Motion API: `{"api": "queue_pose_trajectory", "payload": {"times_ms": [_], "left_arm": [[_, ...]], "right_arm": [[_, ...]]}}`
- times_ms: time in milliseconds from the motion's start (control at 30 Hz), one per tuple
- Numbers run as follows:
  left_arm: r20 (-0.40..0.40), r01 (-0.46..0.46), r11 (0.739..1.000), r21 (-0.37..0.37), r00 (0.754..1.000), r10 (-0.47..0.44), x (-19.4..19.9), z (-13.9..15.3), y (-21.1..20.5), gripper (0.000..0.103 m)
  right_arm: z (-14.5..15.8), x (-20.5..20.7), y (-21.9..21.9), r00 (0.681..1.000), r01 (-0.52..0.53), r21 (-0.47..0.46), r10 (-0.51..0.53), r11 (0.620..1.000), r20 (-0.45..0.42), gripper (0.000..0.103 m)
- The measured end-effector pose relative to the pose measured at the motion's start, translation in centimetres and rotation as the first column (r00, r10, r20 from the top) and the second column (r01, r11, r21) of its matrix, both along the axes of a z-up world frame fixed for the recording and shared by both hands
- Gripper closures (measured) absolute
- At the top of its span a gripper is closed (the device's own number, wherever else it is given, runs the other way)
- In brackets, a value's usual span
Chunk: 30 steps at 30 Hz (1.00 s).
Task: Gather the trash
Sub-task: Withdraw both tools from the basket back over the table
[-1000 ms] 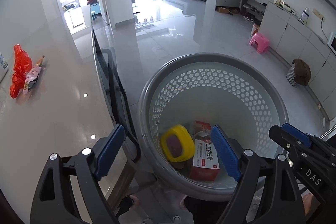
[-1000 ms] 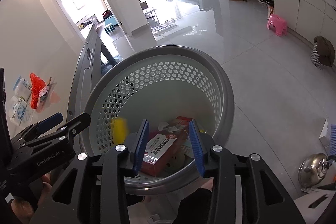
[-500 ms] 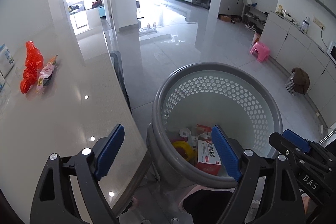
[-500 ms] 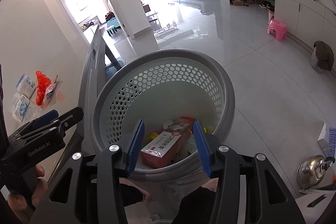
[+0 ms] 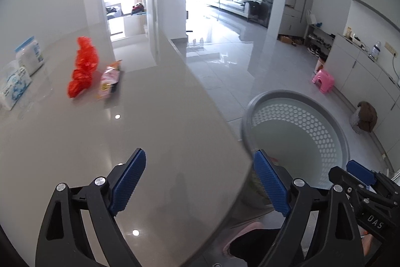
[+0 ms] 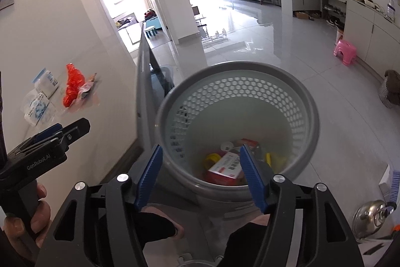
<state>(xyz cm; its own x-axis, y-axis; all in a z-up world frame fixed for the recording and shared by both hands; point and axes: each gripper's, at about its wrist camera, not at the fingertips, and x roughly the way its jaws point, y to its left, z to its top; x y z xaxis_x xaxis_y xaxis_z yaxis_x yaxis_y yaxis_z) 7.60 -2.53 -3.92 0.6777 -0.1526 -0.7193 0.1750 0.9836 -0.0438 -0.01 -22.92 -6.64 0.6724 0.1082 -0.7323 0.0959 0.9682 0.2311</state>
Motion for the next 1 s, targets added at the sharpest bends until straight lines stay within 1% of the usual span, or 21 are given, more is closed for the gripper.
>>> {"api": "queue_pose_trajectory", "payload": {"times_ms": [167, 267, 367, 533, 600, 733, 900, 1000], "left_arm": [[0.023, -0.064, 0.998, 0.013, 0.998, 0.064, -0.5, 0.4, 5.1, 0.016], [0.025, -0.112, 0.994, -0.015, 0.993, 0.112, -0.5, 0.9, 8.5, 0.016], [0.048, -0.159, 0.987, -0.008, 0.986, 0.159, -0.3, 1.4, 11.2, 0.015], [0.081, -0.231, 0.973, 0.003, 0.970, 0.230, 0.3, 1.6, 16.2, 0.013], [0.084, -0.255, 0.967, 0.007, 0.964, 0.254, 0.7, 1.5, 18.0, 0.013], [0.086, -0.301, 0.954, 0.002, 0.950, 0.300, 1.5, 1.5, 21.9, 0.013], [0.107, -0.350, 0.937, 0.018, 0.932, 0.346, 3.5, 1.7, 25.5, 0.013], [0.120, -0.367, 0.930, 0.019, 0.924, 0.362, 4.8, 1.9, 26.9, 0.013]], "right_arm": [[0.3, 0.8, 3.5, 0.999, -0.045, 0.001, 0.045, 0.999, 0.002, 0.039], [0.9, 1.4, 6.0, 0.997, -0.077, -0.003, 0.077, 0.997, 0.013, 0.036], [1.5, 2.4, 8.7, 0.992, -0.120, -0.007, 0.120, 0.993, 0.031, 0.034], [2.3, 4.5, 13.2, 0.981, -0.184, -0.049, 0.186, 0.982, 0.044, 0.032], [2.3, 5.6, 14.9, 0.979, -0.198, -0.050, 0.201, 0.979, 0.048, 0.030], [2.4, 7.8, 17.6, 0.971, -0.233, -0.049, 0.235, 0.971, 0.036, 0.030], [2.8, 11.3, 21.6, 0.960, -0.272, -0.082, 0.277, 0.959, 0.047, 0.030], [2.8, 13.3, 23.3, 0.952, -0.298, -0.085, 0.302, 0.951, 0.046, 0.030]]}}
